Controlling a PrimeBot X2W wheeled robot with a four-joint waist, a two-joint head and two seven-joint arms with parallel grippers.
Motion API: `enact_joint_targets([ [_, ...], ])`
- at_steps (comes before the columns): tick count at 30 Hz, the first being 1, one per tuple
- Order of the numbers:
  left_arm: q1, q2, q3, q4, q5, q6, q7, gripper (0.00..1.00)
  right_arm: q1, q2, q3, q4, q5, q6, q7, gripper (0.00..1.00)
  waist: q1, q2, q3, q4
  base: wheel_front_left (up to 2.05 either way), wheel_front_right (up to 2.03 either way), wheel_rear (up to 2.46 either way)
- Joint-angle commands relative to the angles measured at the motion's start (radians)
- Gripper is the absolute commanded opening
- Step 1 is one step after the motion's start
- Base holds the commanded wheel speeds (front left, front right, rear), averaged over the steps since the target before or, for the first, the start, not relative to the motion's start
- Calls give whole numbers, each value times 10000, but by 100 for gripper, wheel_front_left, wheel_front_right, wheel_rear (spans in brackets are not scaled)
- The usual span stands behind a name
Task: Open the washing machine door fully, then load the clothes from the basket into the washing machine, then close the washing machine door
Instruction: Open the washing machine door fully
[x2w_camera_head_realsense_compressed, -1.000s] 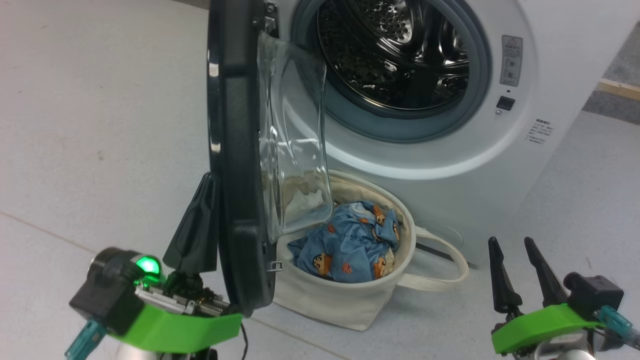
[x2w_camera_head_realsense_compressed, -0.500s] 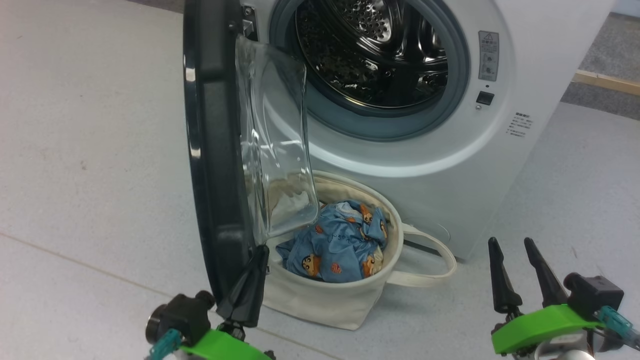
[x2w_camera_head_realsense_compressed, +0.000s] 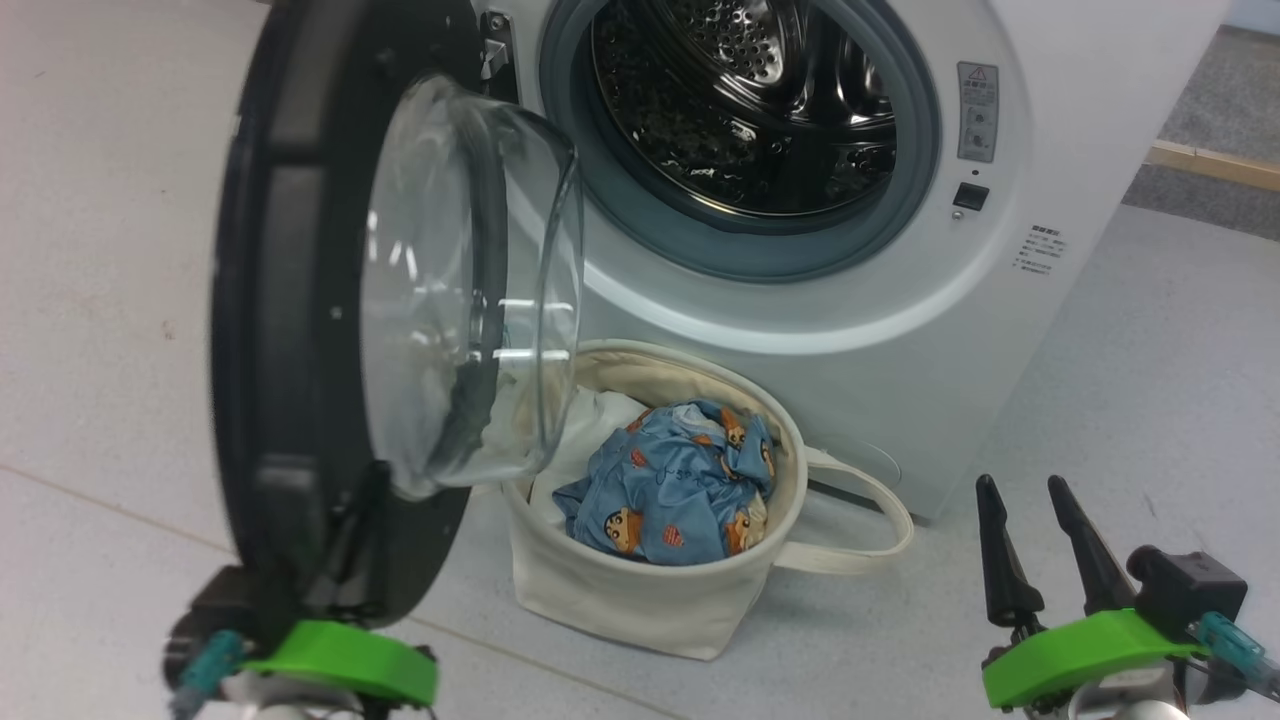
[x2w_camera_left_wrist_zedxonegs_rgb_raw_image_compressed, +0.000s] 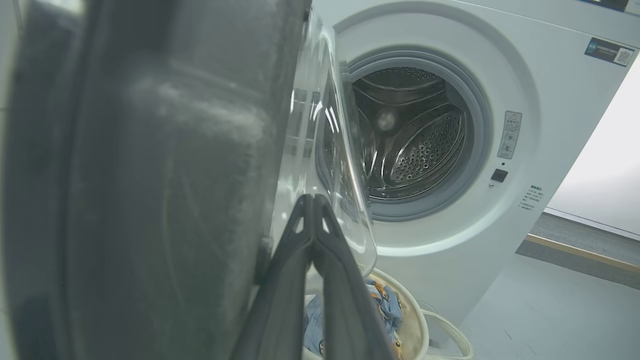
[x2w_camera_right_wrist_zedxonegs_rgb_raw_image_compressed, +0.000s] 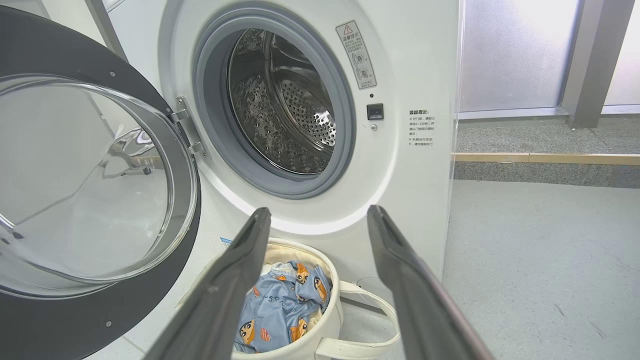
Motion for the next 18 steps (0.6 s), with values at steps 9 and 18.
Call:
enact_joint_targets([
  [9,-347,978,1623,-260,-405,445,-125,0,-86,-46,64,-360,-5,75,-126,100,0,0,60,53,0,0,0],
  [18,-1255,2268,2715,1144,-982,57,-128,0,-164,-44,42,-297,-20,75,-126,100,0,0,148,-187,0,0,0],
])
